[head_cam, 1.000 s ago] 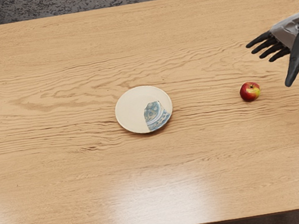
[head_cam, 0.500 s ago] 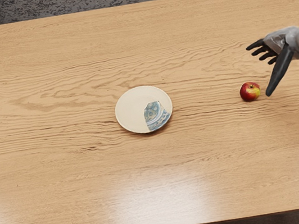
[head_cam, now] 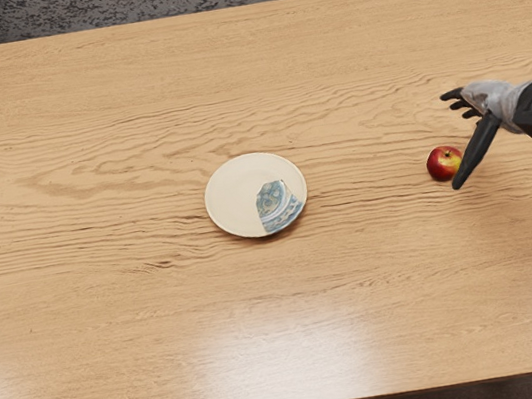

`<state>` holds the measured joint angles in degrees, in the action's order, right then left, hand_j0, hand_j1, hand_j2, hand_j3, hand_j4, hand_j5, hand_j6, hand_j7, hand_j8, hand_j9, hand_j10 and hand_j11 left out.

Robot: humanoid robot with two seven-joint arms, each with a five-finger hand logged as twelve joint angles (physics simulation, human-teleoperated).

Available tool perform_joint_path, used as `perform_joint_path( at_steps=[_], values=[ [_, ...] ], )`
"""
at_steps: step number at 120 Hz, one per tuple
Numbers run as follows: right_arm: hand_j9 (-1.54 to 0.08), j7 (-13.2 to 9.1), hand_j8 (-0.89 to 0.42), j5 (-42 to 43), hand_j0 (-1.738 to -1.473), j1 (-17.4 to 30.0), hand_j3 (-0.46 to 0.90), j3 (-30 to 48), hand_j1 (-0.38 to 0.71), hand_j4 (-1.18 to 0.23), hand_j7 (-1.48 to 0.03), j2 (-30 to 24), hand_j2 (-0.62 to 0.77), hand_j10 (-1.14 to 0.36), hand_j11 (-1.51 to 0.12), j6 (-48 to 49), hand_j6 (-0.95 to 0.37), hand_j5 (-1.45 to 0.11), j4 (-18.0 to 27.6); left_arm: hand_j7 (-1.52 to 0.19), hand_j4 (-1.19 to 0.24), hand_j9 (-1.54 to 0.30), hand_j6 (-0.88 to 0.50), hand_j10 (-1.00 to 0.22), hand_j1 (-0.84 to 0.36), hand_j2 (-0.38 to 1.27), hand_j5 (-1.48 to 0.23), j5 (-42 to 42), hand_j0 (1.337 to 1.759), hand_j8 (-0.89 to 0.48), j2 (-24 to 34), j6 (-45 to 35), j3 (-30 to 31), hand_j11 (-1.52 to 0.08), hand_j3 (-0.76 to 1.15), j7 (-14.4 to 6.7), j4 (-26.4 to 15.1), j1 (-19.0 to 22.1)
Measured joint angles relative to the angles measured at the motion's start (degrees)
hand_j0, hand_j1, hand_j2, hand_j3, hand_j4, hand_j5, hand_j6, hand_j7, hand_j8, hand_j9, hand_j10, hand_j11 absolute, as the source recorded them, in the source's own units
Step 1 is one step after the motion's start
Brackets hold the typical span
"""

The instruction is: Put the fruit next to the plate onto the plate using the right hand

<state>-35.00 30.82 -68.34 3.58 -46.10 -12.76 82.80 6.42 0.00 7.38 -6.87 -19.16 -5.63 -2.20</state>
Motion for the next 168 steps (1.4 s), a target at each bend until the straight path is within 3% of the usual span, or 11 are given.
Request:
perform_joint_path(
  at_steps=[36, 101, 168],
  values=[
    [-0.08, 0.0, -0.06, 3.15, -1.658, 3.19, 0.0, 0.01, -0.28, -0.06, -0.08, 2.7, -0.01, -0.06, -0.08, -6.43, -0.06, -0.08, 1.76, -0.3, -0.23, -0.3, -0.23, -0.23, 0.08, 0.05, -0.3, 0.0, 1.658, -0.23, 0.0, 0.0, 0.0, -0.3, 0.0, 0.0, 0.01, 0.0],
    [-0.38, 0.0, -0.27, 3.5, -1.658, 4.94, 0.0, 0.62, 0.0, -0.29, -0.38, 1.9, -0.06, -0.29, -0.38, -7.71, -0.29, -0.38, 2.63, -0.3, -0.23, -0.3, -0.23, -0.23, 0.07, 0.05, -0.3, 0.0, 1.658, -0.23, 0.0, 0.0, 0.0, -0.3, 0.0, 0.0, 0.0, 0.0],
    [-0.47, 0.0, -0.36, 6.23, -1.658, 7.67, 0.0, 0.51, 0.08, -0.36, -0.47, 4.23, -0.07, -0.36, -0.47, -16.33, -0.37, -0.47, 1.94, -0.3, -0.23, -0.3, -0.23, -0.23, 0.08, 0.05, -0.3, 0.0, 1.658, -0.23, 0.0, 0.0, 0.0, -0.3, 0.0, 0.0, 0.0, 0.0]
  ],
)
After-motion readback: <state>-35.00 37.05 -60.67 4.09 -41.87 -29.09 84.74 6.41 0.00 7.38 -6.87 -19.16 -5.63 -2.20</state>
